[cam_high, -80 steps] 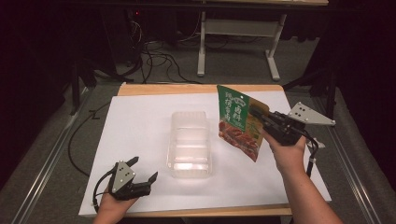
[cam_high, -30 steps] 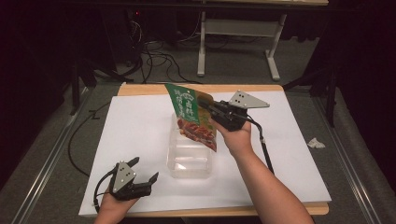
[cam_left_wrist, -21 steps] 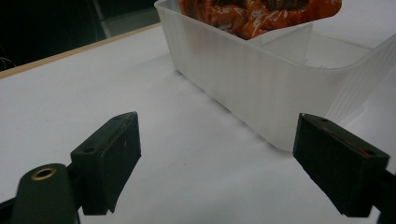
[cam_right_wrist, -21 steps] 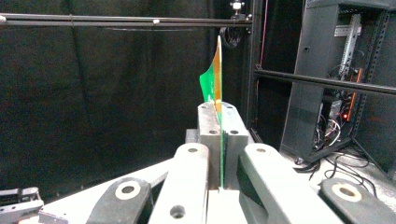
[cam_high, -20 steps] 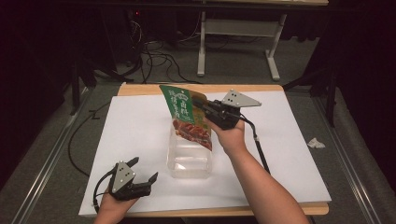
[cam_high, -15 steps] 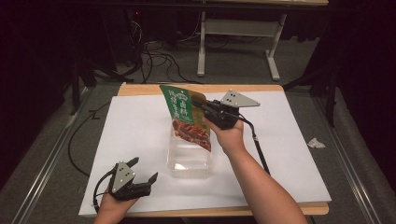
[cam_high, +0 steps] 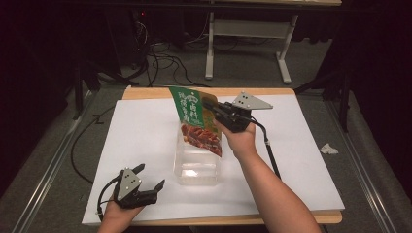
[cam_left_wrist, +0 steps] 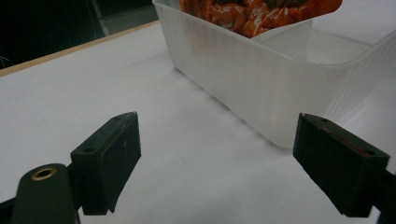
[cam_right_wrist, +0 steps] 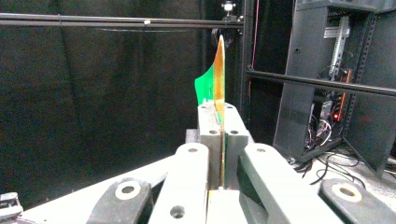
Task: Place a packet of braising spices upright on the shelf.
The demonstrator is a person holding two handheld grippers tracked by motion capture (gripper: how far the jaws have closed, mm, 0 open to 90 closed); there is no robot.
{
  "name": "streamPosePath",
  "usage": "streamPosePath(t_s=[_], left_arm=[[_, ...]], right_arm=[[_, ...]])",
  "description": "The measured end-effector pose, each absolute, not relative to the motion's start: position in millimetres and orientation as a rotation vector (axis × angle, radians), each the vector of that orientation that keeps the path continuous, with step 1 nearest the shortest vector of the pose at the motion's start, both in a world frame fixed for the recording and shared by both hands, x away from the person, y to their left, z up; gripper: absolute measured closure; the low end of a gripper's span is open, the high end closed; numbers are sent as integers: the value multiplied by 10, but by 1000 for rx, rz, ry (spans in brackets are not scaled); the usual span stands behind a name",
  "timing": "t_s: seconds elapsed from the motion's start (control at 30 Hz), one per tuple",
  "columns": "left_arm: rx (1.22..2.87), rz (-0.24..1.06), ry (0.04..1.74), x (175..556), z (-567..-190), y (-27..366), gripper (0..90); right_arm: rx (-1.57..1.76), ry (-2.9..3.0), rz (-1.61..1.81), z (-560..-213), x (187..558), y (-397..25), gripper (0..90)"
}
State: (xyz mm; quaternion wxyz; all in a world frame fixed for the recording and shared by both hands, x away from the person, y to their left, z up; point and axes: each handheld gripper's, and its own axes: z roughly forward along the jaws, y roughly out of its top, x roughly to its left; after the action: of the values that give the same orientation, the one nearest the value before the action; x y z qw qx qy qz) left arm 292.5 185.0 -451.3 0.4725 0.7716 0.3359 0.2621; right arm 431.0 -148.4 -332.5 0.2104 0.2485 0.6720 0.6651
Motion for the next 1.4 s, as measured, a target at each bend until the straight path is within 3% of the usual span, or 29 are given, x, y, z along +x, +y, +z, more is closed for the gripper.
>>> streamPosePath(t_s=[1.4], left_arm=[[1906,644,814,2916,-4521,1838,156]], right_arm=[[758,1905,1768,-3709,4255,-1541,888]])
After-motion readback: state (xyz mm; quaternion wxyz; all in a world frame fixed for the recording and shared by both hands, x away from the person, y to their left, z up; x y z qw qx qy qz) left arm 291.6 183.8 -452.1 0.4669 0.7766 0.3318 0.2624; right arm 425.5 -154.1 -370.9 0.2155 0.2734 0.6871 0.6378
